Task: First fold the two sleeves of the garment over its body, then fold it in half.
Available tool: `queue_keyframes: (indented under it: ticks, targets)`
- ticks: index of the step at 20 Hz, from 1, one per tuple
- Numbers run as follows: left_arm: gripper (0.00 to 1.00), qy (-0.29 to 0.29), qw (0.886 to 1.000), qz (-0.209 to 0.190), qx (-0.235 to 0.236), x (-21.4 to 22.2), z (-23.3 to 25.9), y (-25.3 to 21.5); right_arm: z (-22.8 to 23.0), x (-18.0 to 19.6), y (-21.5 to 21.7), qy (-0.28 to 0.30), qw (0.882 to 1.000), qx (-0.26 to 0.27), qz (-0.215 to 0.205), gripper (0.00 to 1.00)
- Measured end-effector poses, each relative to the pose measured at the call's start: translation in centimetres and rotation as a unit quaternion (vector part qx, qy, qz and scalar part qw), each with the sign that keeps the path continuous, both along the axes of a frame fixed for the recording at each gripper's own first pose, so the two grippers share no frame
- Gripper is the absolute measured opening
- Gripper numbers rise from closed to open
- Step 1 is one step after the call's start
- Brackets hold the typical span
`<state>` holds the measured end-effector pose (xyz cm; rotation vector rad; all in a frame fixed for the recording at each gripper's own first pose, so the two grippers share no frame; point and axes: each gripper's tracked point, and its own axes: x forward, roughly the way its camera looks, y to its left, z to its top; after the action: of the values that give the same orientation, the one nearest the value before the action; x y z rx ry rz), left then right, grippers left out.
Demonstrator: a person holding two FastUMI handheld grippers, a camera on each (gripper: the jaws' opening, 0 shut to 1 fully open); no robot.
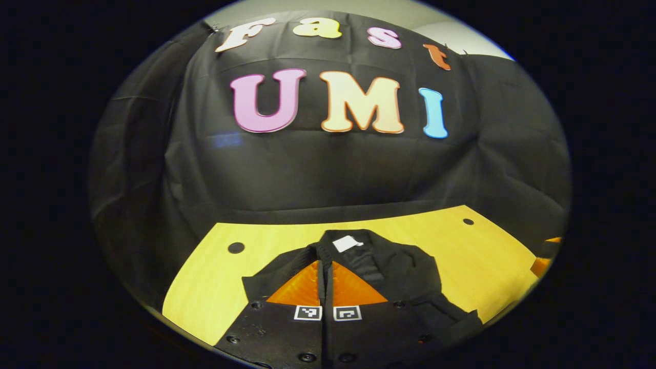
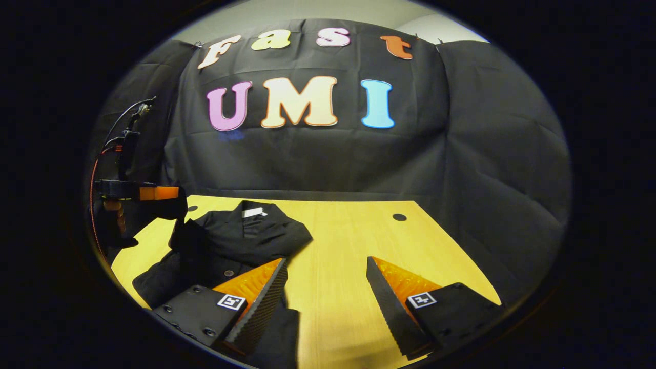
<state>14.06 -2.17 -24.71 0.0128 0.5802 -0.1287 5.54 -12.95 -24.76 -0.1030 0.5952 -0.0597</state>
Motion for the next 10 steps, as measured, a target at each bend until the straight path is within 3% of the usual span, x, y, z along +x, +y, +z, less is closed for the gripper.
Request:
queue_keyframes:
  ticks: [10]
  targets:
    - [0.00, 0.032, 0.996, -0.084, -0.008, 2.4, -4.7, -11.9, -0.4, -2.7, -6.6, 0.014, 0.998, 0.005, -0.054, 0.98]
